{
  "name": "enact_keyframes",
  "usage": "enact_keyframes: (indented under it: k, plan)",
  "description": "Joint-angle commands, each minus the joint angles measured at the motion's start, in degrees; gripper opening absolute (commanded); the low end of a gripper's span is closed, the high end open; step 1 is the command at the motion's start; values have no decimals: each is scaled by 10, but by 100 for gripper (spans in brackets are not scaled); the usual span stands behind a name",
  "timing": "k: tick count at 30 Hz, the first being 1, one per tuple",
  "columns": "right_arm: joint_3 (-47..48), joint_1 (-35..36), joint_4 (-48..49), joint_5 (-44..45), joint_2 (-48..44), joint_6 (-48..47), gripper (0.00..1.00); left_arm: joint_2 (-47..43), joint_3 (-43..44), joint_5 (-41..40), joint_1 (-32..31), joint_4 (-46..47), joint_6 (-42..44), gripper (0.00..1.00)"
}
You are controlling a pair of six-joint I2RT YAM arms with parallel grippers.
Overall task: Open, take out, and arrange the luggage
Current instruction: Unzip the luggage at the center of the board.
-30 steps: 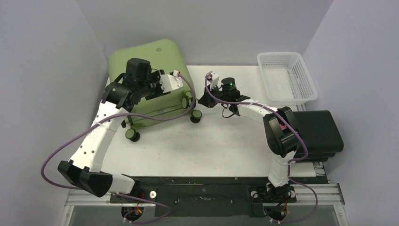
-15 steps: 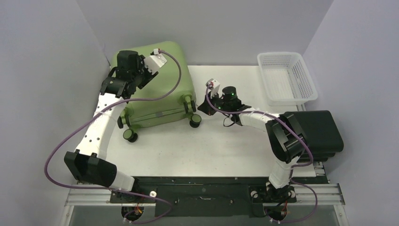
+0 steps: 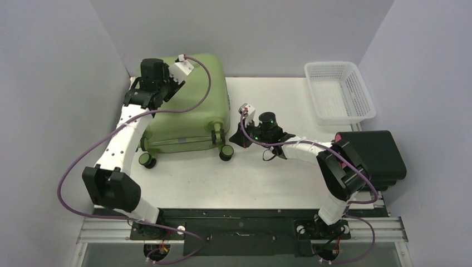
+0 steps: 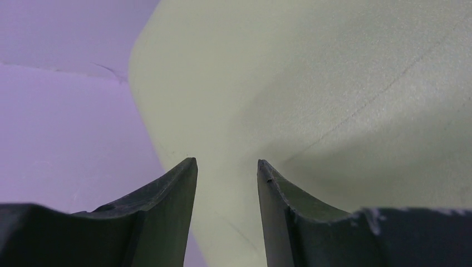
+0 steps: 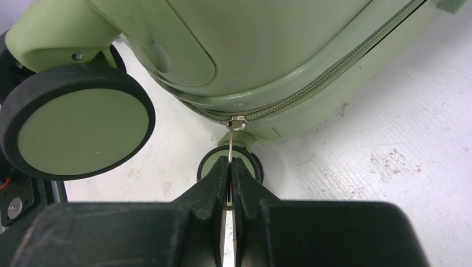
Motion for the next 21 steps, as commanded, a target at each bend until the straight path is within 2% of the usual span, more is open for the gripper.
enact_keyframes:
  k: [1, 4, 9, 17, 19, 21]
  plan:
    - [26, -26, -8, 0, 11, -3, 0, 50, 20, 20, 0, 38, -10, 40]
    - [75, -55, -52, 31, 38, -35, 0, 62, 0, 27, -2, 41, 14, 33]
    - [137, -97, -109, 48, 63, -73, 0, 53, -83, 24, -12, 60, 70, 26]
    - [211, -127, -133, 59, 111, -85, 0, 55, -142, 38, -23, 58, 119, 18]
    - [209, -128, -127, 52, 109, -80, 0, 54, -133, 55, -22, 55, 92, 19]
    - [201, -129, -121, 45, 105, -75, 0, 54, -103, 69, -14, 55, 41, 26]
